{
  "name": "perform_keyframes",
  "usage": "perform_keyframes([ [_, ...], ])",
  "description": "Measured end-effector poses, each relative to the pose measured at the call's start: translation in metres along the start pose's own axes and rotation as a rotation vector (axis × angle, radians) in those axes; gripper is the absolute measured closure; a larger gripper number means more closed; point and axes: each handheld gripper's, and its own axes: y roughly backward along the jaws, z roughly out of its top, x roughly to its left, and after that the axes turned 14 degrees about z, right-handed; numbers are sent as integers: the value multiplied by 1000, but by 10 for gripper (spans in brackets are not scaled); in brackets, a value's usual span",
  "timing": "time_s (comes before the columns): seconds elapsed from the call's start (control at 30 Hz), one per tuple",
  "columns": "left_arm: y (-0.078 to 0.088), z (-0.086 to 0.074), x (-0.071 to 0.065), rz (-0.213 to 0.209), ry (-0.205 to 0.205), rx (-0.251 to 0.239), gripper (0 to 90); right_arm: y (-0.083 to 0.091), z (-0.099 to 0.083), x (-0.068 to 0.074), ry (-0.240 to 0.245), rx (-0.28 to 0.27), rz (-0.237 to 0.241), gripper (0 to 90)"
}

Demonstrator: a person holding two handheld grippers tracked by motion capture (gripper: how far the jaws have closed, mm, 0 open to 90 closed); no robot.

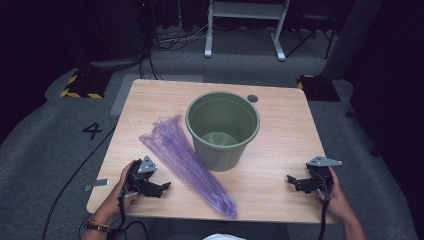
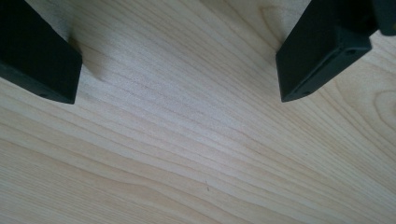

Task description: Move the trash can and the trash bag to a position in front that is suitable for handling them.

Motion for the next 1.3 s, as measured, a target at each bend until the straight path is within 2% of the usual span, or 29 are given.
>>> perform_keyframes([
  [0.37,0,0,0,1,0,1,52,0,0,0,1,0,-4,3],
  [0.5,0,0,0,6,-1,3,49,1,-1,-1,18,4,15,7],
  [0.6,0,0,0,7,-1,3,49,2,0,-1,32,1,29,55],
  [0.63,0,0,-1,9,-2,1,48,3,0,-1,33,-5,29,97],
  [0.67,0,0,-1,9,-2,1,48,3,0,-1,33,-5,29,97],
  [0.7,1,0,-2,16,-19,-8,48,4,0,-1,39,-26,35,177],
  [0.8,2,0,-4,10,-44,-20,48,4,0,-1,44,-24,31,163],
  [0.93,2,-1,-5,3,-48,-20,47,7,4,2,55,-58,41,157],
  [1.03,1,0,-3,-9,-16,0,43,15,13,11,91,-110,66,171],
  [1.3,1,0,-3,-9,-15,1,41,20,35,33,190,-153,95,196],
])
